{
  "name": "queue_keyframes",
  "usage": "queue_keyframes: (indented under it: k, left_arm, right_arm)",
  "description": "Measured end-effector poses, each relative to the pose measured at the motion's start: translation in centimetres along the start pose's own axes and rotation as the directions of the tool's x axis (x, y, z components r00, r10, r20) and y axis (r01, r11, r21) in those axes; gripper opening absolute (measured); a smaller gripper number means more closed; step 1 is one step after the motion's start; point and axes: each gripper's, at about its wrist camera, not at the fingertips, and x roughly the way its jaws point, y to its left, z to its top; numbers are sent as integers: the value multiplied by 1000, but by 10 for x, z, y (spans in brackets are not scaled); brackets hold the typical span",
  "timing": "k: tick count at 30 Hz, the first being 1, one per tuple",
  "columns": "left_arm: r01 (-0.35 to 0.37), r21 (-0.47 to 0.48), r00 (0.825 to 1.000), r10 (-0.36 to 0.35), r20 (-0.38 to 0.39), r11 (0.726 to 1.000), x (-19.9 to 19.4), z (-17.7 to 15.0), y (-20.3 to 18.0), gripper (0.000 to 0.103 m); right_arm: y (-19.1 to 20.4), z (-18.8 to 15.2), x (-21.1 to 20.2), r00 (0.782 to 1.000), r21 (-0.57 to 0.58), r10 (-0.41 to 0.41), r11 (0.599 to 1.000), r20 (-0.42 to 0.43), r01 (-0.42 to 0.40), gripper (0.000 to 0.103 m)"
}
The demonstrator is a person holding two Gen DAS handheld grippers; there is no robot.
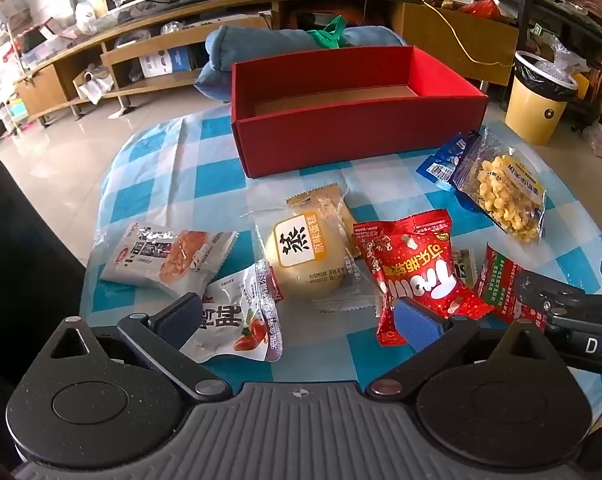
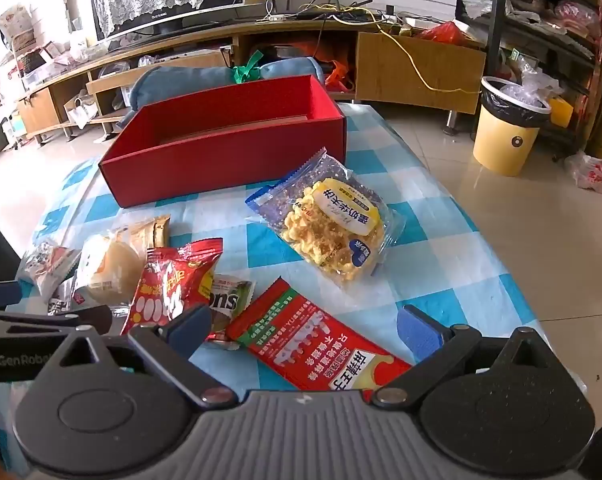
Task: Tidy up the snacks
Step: 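Move both tools toward the red gummy bag and red-white packet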
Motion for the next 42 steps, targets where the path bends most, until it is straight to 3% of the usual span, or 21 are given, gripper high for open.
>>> queue_keyframes:
  k: [42]
  left_arm:
    - [17, 2, 1000, -17, -22, 1000, 5, -3, -2, 102]
  right_arm:
    - [1, -2, 2, 1000, -11, 4, 1000, -23, -5, 98]
